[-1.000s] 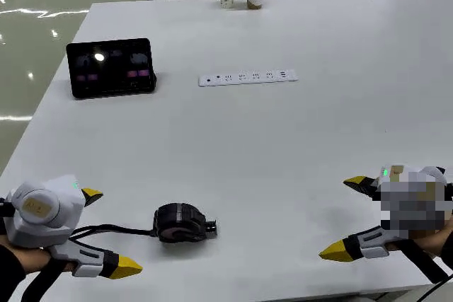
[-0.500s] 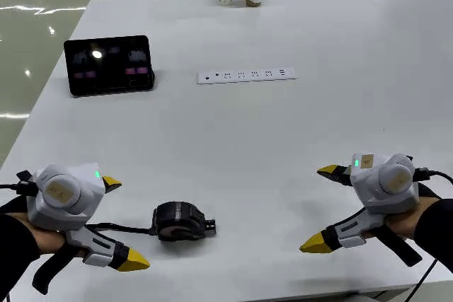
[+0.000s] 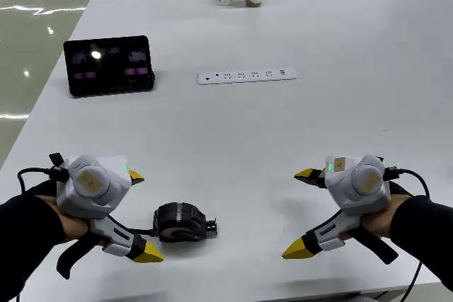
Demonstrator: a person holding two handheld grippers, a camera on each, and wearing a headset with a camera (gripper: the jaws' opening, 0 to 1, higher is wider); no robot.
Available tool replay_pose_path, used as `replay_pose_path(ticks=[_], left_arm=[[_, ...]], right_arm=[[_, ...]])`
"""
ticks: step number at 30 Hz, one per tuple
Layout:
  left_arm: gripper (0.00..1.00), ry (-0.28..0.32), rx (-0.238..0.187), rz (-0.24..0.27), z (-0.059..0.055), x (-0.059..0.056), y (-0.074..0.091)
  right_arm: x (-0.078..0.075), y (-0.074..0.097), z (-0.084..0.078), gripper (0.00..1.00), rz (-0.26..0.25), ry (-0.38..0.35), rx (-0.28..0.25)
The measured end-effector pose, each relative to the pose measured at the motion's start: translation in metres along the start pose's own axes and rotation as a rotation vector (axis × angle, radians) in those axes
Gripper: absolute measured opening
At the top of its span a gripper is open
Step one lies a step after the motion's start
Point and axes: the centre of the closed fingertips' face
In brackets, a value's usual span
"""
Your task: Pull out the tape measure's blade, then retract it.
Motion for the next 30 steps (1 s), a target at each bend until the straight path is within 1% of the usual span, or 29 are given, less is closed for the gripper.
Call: replay_pose_path(ticks=[3,8,10,12,13,14,18,22,24,25,26,27,30], left_arm=[[0.90,-0.008,-0.003,-0.021,0.006,-0.005,-0.005],[0.89,-0.034,-0.007,-0.044,0.016,-0.010,-0.012],[0.89,-0.049,-0.005,-0.047,0.017,-0.010,-0.014],[0.87,-0.075,0.000,-0.059,0.019,-0.012,-0.016],[0.85,-0.113,0.015,-0.043,0.017,-0.010,-0.018],[0.84,-0.125,0.025,-0.035,0.016,-0.009,-0.020],[0.81,-0.125,0.023,-0.058,0.020,-0.016,-0.024],[0.78,-0.129,0.027,-0.074,0.021,-0.022,-0.027],[0.77,-0.136,0.028,-0.080,0.021,-0.024,-0.028],[0.76,-0.140,0.030,-0.080,0.021,-0.024,-0.029],[0.75,-0.145,0.034,-0.079,0.020,-0.024,-0.030],[0.73,-0.145,0.035,-0.078,0.021,-0.024,-0.030],[0.65,-0.133,0.033,-0.095,0.022,-0.027,-0.031]], right_arm=[[0.001,-0.007,0.008,0.99,0.017,0.008,-0.008],[-0.001,-0.015,0.014,0.99,0.031,0.017,-0.009],[-0.002,-0.018,0.018,0.99,0.036,0.012,-0.015],[-0.001,-0.023,0.022,0.99,0.041,0.018,-0.016],[-0.001,-0.026,0.024,0.99,0.047,0.022,-0.018],[0.001,-0.029,0.026,0.99,0.057,0.030,-0.024],[0.004,-0.039,0.031,0.99,0.074,0.054,-0.015],[0.005,-0.047,0.034,0.99,0.079,0.049,-0.020],[0.006,-0.053,0.035,0.99,0.091,0.047,-0.023],[0.005,-0.054,0.037,0.99,0.091,0.026,-0.037],[0.003,-0.056,0.040,0.99,0.088,0.001,-0.056],[0.002,-0.057,0.041,0.99,0.091,-0.002,-0.062],[0.003,-0.063,0.044,0.99,0.095,0.006,-0.057]])
Point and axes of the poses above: the centre of the closed fingertips' face, and the gripper's own axes: y roughly backward along the fingers, x roughly to its left, z roughly out of its top, and after that the axes turned 11 degrees about z, right-handed
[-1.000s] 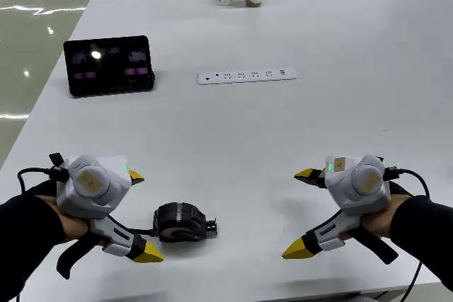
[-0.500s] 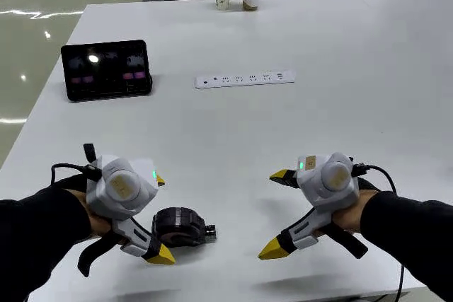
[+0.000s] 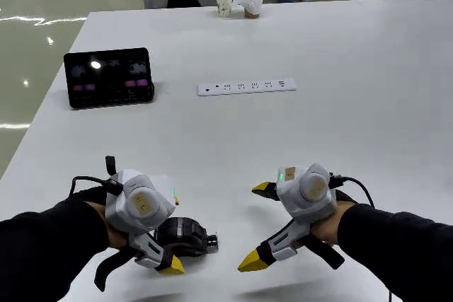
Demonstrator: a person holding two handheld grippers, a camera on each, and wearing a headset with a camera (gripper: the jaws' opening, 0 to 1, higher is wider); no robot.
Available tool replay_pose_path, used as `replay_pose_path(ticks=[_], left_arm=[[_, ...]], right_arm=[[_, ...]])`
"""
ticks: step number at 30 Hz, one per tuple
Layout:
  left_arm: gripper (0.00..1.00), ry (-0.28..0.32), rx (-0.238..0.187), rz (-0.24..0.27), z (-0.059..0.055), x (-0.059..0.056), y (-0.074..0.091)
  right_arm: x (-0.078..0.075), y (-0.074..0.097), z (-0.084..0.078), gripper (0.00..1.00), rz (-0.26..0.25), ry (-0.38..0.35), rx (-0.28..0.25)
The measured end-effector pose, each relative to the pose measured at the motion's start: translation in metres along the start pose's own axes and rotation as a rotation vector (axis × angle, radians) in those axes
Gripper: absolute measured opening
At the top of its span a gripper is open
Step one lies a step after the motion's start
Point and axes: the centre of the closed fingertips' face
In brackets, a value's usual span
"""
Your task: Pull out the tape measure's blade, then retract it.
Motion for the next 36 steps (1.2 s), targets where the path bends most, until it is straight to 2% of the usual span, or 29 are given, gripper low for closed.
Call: replay_pose_path(ticks=[4,9,12,15,18,20,21,25,26,28,31,34,36], left_arm=[[0.57,-0.008,-0.004,0.000,0.001,0.003,-0.002],[0.54,-0.015,0.002,-0.008,0.004,0.001,-0.005],[0.48,-0.022,0.007,-0.009,0.003,0.001,-0.007],[0.38,-0.033,0.017,-0.003,0.004,0.001,-0.008],[0.35,-0.046,0.026,-0.012,0.002,-0.002,-0.010],[0.30,-0.096,0.017,0.031,0.002,0.006,-0.011],[0.30,-0.071,0.019,0.013,0.002,0.002,-0.012],[0.30,-0.071,0.010,0.005,0.002,0.001,-0.012],[0.30,-0.070,0.008,0.004,0.003,0.001,-0.012],[0.30,-0.077,0.005,0.007,0.002,0.000,-0.012],[0.30,-0.086,0.005,0.012,0.001,0.000,-0.013],[0.30,-0.084,0.006,0.014,0.001,0.000,-0.013],[0.30,-0.082,0.007,0.013,0.001,0.000,-0.014]], right_arm=[[0.001,-0.010,0.003,0.99,0.009,0.015,0.008],[0.003,-0.020,0.006,0.99,0.028,0.041,0.029],[0.005,-0.025,0.006,0.99,0.040,0.052,0.040],[0.008,-0.030,0.006,0.99,0.055,0.065,0.056],[0.009,-0.034,0.005,0.99,0.062,0.078,0.071],[0.010,-0.036,0.004,0.99,0.064,0.091,0.085],[0.010,-0.037,0.004,0.99,0.067,0.092,0.088],[0.011,-0.039,0.005,0.99,0.078,0.103,0.093],[0.011,-0.040,0.005,0.97,0.081,0.105,0.096],[0.012,-0.040,0.005,0.81,0.096,0.128,0.105],[0.011,-0.043,0.006,0.79,0.091,0.120,0.098],[0.011,-0.045,0.007,0.64,0.101,0.137,0.101],[0.010,-0.048,0.008,0.60,0.095,0.137,0.100]])
Point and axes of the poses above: the centre of the closed fingertips' face, and the gripper's own axes: y roughly backward along the fingers, x roughly to its left, z roughly out of its top, and after that the axes turned 11 degrees about z, right-handed
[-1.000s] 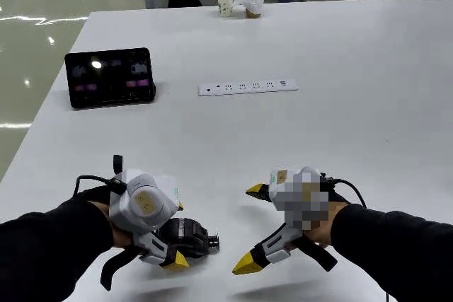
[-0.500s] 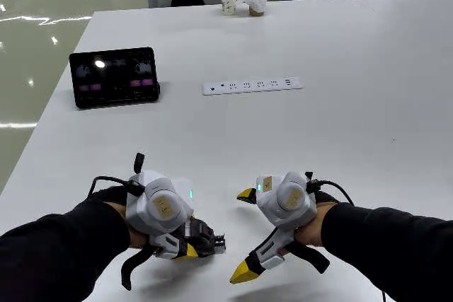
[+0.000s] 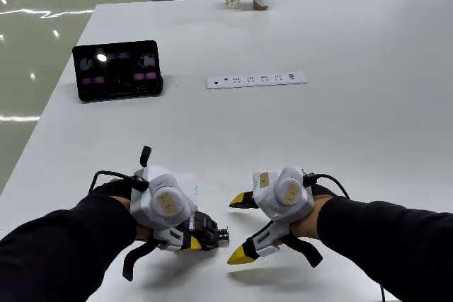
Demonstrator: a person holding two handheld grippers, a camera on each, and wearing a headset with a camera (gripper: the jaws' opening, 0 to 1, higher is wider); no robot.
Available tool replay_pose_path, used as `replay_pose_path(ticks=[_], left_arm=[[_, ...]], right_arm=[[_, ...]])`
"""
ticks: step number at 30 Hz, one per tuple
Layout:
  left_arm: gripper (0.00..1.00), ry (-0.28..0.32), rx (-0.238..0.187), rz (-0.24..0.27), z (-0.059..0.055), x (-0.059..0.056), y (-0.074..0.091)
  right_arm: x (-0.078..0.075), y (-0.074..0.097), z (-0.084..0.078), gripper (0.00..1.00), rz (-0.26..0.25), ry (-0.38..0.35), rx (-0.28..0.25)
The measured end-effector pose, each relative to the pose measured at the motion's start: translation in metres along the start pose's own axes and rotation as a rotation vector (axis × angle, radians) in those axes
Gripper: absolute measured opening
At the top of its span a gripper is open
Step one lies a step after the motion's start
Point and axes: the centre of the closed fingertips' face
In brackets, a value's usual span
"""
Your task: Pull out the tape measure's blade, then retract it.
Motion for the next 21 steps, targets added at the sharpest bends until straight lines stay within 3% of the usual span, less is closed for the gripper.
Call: replay_pose_path(ticks=[7,21], left_arm=[[0.30,0.006,0.005,-0.003,0.000,0.000,0.001],[0.30,0.010,0.000,-0.005,-0.001,-0.001,0.000]], right_arm=[[-0.001,-0.010,-0.005,0.45,0.007,0.014,0.042],[-0.001,-0.018,-0.002,0.25,0.002,0.026,0.054]])
Point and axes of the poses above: the centre of the closed fingertips' face, and the gripper's own axes: y roughly backward along the fingers, x roughly to its left, z roughly out of its top, and after that the axes turned 11 degrees about z, right-handed
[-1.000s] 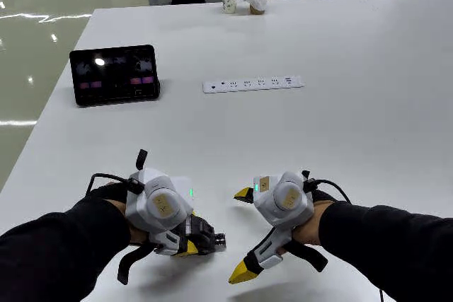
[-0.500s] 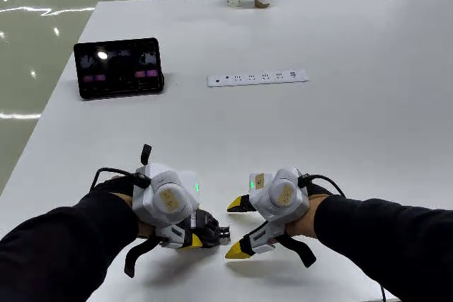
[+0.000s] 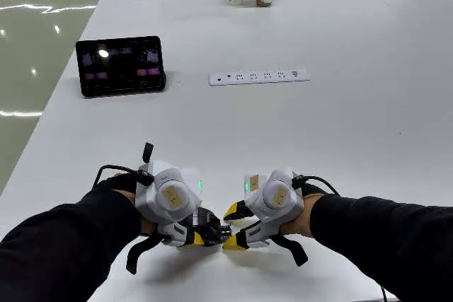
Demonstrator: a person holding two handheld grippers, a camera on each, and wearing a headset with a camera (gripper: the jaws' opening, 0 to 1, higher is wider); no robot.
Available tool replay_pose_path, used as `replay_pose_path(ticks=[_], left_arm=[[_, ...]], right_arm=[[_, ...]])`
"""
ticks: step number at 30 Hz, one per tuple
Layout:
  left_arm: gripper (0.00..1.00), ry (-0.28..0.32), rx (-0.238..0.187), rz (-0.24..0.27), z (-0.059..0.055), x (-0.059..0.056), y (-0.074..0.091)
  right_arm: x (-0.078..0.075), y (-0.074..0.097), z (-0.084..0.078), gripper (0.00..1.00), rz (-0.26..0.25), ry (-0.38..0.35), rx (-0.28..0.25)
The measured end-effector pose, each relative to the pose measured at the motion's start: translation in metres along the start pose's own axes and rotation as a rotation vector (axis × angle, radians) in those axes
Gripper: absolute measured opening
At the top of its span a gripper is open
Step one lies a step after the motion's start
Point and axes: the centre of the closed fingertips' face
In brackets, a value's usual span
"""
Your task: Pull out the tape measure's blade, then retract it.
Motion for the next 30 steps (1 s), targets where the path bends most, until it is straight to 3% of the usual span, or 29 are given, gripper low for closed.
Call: replay_pose_path(ticks=[4,10,14,18,20,30], left_arm=[[0.30,0.001,-0.002,0.000,-0.001,0.000,0.000],[0.30,0.000,-0.004,-0.002,-0.001,0.000,0.000],[0.30,-0.002,-0.005,-0.004,-0.002,0.000,0.000],[0.30,0.003,-0.011,-0.003,-0.002,0.000,0.001],[0.30,-0.001,-0.014,-0.005,-0.002,-0.001,0.001],[0.30,0.011,-0.011,0.003,-0.002,0.000,0.001]], right_arm=[[0.002,-0.006,0.000,0.17,0.010,0.027,0.019],[0.000,-0.006,-0.001,0.17,0.022,-0.021,0.017],[0.002,-0.008,-0.001,0.17,0.022,0.007,0.042],[0.001,-0.005,-0.003,0.15,0.028,0.008,0.010],[0.003,-0.004,-0.010,0.12,0.042,-0.020,0.031],[-0.001,-0.006,-0.004,0.12,0.033,-0.024,0.012]])
Point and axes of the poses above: the centre of the closed fingertips' face, and the gripper's own axes: y roughly backward along the fingers, x roughly to its left, z roughly out of its top, and after that the axes turned 11 degrees about z, right-handed
